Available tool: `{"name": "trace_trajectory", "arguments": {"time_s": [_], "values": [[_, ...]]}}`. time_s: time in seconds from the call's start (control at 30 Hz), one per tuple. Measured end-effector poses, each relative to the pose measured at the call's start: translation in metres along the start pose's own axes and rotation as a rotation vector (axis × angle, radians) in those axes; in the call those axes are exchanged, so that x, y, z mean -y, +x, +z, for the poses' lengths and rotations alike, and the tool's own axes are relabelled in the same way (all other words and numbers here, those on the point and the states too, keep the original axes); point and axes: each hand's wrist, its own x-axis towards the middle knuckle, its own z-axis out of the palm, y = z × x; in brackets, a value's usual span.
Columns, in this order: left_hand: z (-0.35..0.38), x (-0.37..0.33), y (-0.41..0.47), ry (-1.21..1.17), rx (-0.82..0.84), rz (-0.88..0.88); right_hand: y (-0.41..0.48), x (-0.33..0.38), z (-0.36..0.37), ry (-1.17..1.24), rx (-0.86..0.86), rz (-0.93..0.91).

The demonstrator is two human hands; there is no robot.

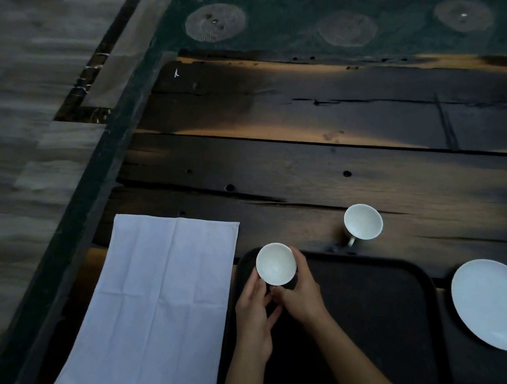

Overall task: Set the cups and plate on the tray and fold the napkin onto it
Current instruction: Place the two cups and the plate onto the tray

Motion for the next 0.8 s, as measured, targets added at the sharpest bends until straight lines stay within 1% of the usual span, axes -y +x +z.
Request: {"name": "trace_trajectory", "arguments": {"time_s": [0.3, 0.53, 0.8], "values": [[-0.017, 0.007, 0.007, -0.026, -0.060, -0.037, -0.001, -0.006, 0.017, -0.034, 0.025, 0.035], [-0.022, 0.016, 0.010, -0.028, -0.067, -0.064, -0.003, -0.014, 0.019, -0.091, 0.021, 0.034], [-0.023, 0.015, 0.013, 0.013, -0.080, -0.044, -0.002, -0.015, 0.022, -0.085, 0.008, 0.028]]}}
